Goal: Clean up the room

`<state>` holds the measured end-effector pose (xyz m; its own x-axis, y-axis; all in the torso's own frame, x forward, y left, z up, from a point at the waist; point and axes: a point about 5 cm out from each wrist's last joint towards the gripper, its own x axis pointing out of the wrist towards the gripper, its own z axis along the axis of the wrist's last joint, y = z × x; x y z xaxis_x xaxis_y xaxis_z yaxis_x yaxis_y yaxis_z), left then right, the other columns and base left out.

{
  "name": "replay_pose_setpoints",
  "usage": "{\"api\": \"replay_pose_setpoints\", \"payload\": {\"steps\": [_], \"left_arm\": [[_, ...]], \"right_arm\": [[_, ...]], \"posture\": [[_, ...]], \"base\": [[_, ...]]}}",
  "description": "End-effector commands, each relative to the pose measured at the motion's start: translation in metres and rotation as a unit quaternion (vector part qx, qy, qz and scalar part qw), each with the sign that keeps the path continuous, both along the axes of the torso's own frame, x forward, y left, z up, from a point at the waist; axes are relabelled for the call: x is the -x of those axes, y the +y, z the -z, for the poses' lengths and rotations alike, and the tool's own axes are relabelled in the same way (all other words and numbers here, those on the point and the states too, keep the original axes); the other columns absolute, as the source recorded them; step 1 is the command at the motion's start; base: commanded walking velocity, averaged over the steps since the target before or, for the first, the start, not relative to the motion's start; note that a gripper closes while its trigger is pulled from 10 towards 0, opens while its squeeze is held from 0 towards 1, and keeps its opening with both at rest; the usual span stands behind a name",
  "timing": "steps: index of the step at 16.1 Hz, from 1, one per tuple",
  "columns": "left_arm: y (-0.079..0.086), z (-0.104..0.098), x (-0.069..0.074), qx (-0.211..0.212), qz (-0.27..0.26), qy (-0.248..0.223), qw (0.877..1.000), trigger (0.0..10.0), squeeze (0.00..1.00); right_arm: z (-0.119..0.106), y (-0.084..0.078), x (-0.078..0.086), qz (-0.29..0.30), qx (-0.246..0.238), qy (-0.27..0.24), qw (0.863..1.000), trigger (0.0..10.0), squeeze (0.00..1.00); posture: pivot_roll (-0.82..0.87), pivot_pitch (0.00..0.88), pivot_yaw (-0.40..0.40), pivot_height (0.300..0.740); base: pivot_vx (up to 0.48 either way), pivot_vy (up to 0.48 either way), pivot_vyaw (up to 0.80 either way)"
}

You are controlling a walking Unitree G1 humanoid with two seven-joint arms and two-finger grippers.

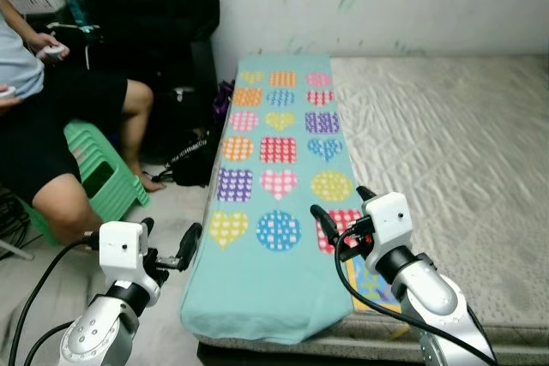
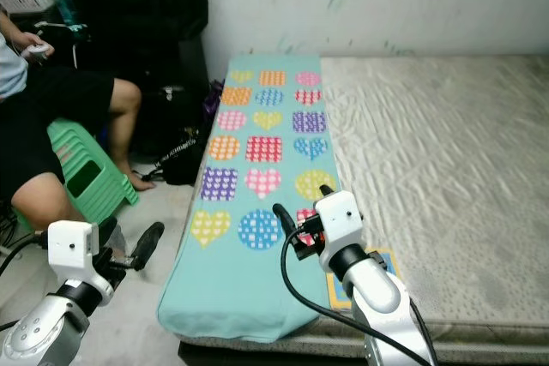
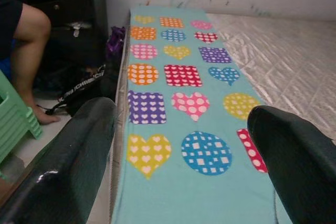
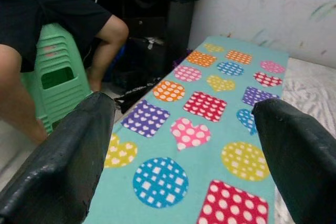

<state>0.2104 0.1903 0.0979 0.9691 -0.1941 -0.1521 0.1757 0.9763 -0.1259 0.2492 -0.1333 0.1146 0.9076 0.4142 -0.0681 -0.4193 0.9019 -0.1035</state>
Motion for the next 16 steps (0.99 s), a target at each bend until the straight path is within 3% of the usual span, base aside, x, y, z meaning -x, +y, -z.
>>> {"api": "replay_pose_setpoints", "payload": {"steps": [1, 8, 16], "left_arm": [[0.0016, -0.0012, -0.0008, -0.006, 0.004, -0.002, 1.0, 10.0, 0.0], [0.0013, -0.001, -0.0025, -0.007, 0.004, -0.003, 1.0, 10.0, 0.0], [0.0035, 0.0008, -0.0034, -0.013, -0.01, 0.004, 1.0, 10.0, 0.0]], "right_arm": [[0.0009, 0.001, -0.0014, 0.003, -0.001, 0.002, 1.0, 10.0, 0.0], [0.0007, 0.0008, -0.0031, 0.003, 0.001, -0.001, 1.0, 10.0, 0.0], [0.0009, -0.0003, -0.0041, 0.006, 0.001, -0.001, 1.0, 10.0, 0.0]], "posture": [[-0.18, 0.0, 0.038, 0.74], [-0.18, 0.0, 0.037, 0.74], [-0.18, 0.0, 0.036, 0.74]], "base": [[0.33, 0.0, 0.0], [0.358, 0.0, 0.0], [0.0, 0.0, 0.0]]}}
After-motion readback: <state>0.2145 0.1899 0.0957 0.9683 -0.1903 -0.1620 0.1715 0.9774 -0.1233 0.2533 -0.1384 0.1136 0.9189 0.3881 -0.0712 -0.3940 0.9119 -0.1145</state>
